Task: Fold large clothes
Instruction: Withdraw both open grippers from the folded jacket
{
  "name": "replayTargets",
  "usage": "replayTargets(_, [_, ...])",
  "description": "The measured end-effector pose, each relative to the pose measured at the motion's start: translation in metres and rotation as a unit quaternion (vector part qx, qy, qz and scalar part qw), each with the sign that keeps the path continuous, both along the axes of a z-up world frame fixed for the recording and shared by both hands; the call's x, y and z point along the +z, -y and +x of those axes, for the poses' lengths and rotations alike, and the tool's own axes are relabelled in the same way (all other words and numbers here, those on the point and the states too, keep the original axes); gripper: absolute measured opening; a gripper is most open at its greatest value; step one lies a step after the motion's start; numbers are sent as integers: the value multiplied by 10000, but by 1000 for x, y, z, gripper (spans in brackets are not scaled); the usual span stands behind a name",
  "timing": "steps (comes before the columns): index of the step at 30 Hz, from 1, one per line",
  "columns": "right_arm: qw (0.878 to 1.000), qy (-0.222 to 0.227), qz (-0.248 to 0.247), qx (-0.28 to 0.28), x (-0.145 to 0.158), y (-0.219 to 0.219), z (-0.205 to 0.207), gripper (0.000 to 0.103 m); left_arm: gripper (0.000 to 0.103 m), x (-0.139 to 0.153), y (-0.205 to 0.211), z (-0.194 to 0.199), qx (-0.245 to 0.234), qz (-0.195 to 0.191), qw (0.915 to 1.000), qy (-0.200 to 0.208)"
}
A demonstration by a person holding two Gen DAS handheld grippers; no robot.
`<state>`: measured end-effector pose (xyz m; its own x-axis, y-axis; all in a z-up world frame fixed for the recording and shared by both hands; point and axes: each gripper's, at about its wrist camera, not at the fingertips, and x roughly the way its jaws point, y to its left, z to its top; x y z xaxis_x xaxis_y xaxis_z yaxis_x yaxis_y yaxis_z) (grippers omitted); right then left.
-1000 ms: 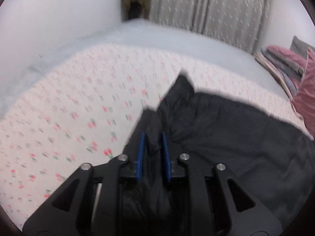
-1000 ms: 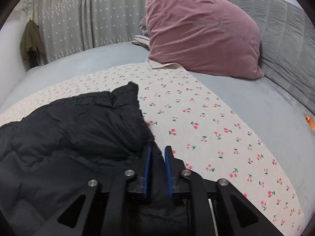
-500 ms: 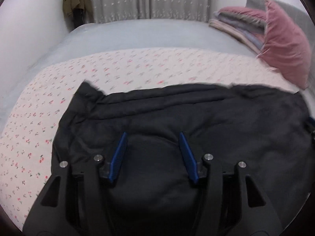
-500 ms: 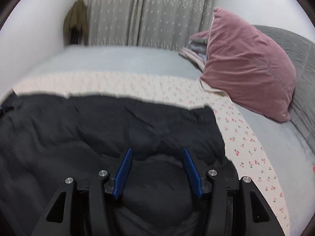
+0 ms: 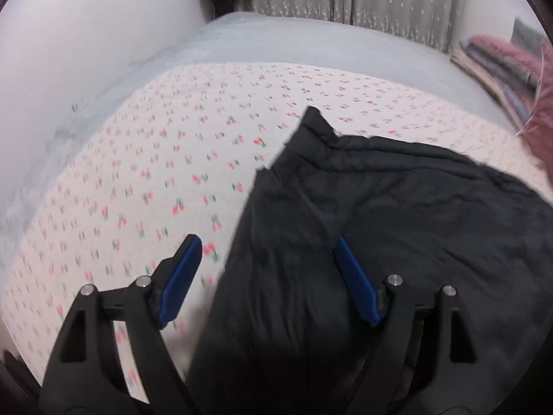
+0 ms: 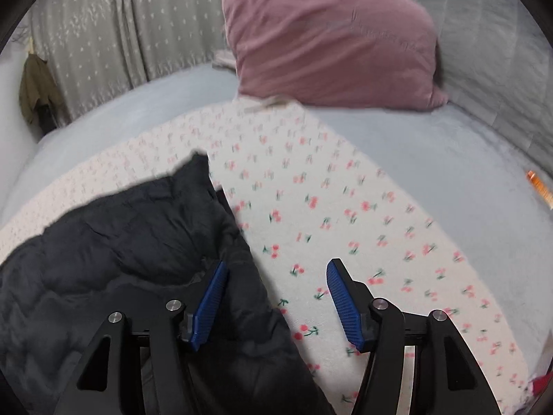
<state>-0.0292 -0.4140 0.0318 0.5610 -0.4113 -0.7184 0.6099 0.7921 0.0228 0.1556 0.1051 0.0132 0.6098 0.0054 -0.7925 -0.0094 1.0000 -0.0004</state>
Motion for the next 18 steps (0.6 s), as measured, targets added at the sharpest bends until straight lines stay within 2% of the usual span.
replayTargets(3, [9991,206,-178,325,21,-19,-7,64,83,11,-5,-22,-16,-612,9979,-227])
replayTargets(5, [9979,257,-252,541,24,-34,-16,67,85,12,-5,-38,-56,-1001,9944,-348])
replayTargets(7, [9962,257,-307,770,27,-49,-22,70,92,13,-7,-57,-128,-1531,9869,-484])
replayTargets(9, [9948,226,-319,939,26,-60,-20,71,100,10,-6,-70,-186,-1909,9793,-642])
replayTargets(10, [9939,206,-312,1036,25,-64,-22,71,101,7,-7,-76,-186,-2077,9755,-702])
replayTargets(16, [9892,157,-397,1406,24,-93,-27,73,101,-17,-17,-107,-71,-2737,9563,-1025])
replayTargets(18, [9880,113,-393,1486,21,-100,-28,74,101,-23,-20,-111,-13,-2821,9536,-1050])
